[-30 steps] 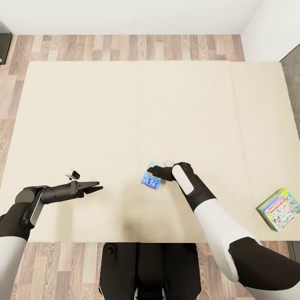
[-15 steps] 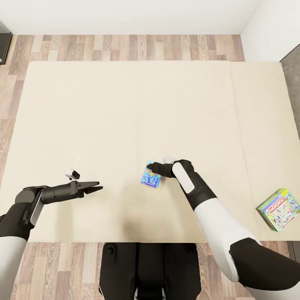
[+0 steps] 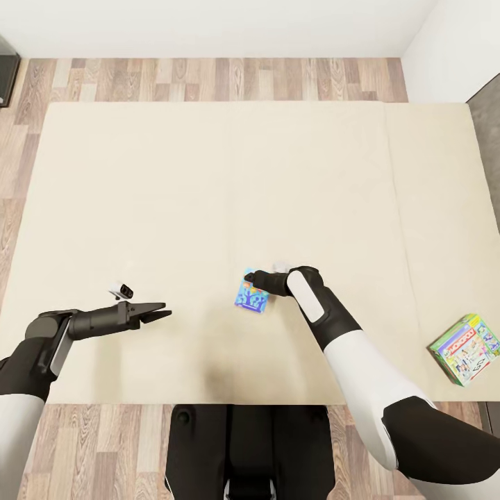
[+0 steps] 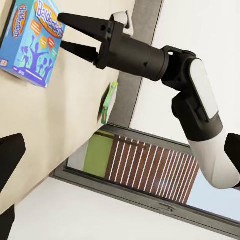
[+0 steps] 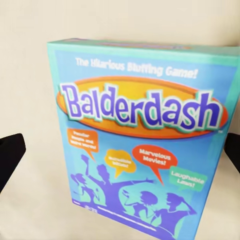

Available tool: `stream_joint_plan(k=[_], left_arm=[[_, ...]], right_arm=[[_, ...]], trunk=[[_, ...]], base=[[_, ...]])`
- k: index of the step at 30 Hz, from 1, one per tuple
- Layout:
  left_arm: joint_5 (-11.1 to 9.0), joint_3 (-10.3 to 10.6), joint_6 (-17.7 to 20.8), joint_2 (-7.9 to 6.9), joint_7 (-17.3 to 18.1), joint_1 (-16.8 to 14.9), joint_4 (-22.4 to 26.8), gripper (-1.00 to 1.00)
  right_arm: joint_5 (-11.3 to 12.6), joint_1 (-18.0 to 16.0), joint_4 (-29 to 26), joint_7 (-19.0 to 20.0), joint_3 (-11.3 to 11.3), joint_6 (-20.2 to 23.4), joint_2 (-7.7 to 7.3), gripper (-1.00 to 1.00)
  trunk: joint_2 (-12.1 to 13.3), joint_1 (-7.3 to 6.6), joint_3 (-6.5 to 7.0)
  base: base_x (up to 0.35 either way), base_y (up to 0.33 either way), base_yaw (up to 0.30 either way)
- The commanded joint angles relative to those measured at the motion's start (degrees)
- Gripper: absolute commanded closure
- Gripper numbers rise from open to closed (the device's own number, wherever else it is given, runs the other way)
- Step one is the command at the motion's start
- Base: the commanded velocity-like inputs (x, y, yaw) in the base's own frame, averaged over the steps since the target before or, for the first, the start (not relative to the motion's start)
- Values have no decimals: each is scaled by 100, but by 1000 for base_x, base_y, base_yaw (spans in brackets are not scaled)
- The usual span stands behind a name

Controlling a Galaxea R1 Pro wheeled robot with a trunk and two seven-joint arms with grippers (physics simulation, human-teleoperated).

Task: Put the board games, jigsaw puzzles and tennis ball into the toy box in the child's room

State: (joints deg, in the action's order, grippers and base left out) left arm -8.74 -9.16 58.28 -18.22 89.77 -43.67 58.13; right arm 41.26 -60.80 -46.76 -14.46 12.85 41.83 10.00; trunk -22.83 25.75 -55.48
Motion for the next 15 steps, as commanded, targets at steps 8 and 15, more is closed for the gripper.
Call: stream_joint_plan(k=[8,15], left_arm=[[0,2,61,-2,23,-1,1,-100],[3,2,61,-5,23,-1,-1,-100]], right_arm=[[38,0,24,-57,7,10,0,-100],[32,-2,29,-63,7,2,0,-100]], trunk=[[-9,3,-6],[-9,3,-9]], base=[[0,0,0],[0,0,0]])
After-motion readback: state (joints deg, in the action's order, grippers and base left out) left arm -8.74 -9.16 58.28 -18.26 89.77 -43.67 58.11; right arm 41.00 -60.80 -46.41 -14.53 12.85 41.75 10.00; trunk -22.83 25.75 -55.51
